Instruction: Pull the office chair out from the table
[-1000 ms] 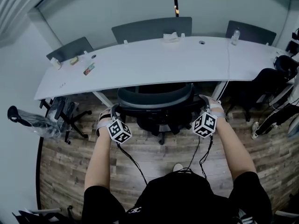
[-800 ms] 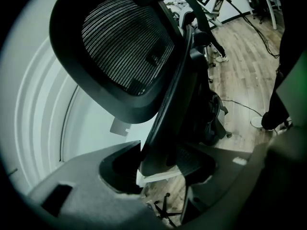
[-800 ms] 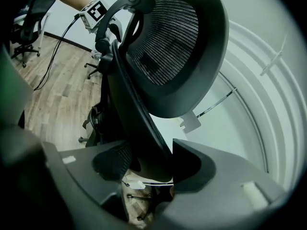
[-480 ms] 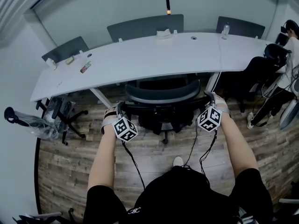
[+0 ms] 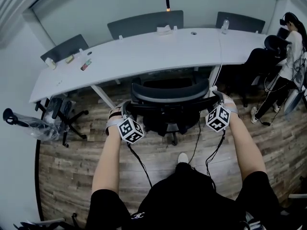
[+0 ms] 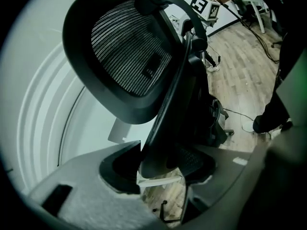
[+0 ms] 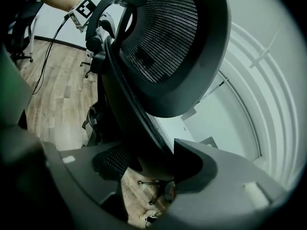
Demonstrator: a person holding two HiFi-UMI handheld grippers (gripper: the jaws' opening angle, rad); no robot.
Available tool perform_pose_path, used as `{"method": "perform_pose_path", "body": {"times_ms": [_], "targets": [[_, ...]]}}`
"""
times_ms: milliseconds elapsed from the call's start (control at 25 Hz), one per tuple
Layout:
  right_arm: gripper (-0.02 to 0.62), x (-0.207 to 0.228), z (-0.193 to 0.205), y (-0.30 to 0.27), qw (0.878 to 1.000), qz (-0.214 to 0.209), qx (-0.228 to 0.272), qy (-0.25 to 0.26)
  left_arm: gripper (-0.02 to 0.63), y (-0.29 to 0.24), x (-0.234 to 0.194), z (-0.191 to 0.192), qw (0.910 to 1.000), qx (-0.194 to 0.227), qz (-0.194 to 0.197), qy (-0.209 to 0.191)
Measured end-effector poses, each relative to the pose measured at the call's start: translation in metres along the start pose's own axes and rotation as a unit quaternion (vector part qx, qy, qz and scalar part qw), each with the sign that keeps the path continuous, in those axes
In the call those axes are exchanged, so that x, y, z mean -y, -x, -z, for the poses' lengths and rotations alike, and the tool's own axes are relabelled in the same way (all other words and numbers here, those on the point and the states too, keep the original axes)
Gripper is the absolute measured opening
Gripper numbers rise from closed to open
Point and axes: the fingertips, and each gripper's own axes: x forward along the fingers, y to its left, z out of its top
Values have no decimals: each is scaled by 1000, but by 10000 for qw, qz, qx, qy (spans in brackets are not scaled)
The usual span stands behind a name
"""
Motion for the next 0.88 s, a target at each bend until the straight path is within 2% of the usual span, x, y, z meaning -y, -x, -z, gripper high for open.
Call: {"method": "perform_pose_path", "body": {"times_ms": [520, 880], "targets": [[276, -43, 11, 63, 9997, -44, -180, -134, 213, 61, 35, 13, 9999, 160, 49, 41], [279, -48, 29, 86, 9999, -64, -71, -58, 215, 96, 62, 2, 9995, 241, -18, 215]]}}
